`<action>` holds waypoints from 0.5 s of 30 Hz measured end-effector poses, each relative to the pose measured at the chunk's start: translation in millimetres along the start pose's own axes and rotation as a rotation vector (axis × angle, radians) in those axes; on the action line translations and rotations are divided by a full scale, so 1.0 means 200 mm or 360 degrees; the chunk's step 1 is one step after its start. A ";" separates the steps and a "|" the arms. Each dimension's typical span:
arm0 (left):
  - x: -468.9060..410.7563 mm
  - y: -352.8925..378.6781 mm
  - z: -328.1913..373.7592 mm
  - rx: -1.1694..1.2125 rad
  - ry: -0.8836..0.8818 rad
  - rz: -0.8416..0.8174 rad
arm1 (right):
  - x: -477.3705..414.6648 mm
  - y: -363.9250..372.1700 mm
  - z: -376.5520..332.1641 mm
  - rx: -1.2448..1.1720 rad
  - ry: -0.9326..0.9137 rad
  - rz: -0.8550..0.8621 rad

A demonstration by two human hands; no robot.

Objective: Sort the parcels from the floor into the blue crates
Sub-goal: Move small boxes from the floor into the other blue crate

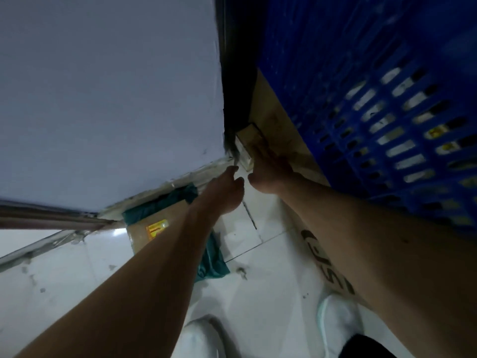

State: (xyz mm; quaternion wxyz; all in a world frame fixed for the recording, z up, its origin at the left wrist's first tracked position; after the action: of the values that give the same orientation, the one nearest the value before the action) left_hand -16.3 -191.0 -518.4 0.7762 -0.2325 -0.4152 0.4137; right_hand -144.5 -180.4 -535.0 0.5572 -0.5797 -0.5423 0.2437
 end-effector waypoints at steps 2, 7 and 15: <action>-0.05 0.06 -0.06 0.0021 -0.0050 0.0008 | -0.01 0.07 0.02 0.0067 -0.0081 0.0039; -0.03 0.12 -0.19 0.0238 -0.0365 0.0036 | 0.21 0.15 0.05 0.0094 -0.0181 0.0442; -0.15 0.09 0.04 0.0025 0.0261 0.0241 | 0.23 0.18 0.11 -0.0192 0.0084 0.0483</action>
State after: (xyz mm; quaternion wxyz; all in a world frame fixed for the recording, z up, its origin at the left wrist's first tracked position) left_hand -40.9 -205.3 -540.1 0.7759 -0.2902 -0.3281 0.4540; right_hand -136.9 -122.9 -558.8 0.4923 -0.6935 -0.4473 0.2768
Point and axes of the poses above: each hand's wrist, its own x-axis away from the middle knuckle, its own y-axis out of the palm, z = x × y, the point moved 6 cm from there along -x, towards the middle knuckle, and after that the axes turned 14 degrees about z, right-handed, at the moved point
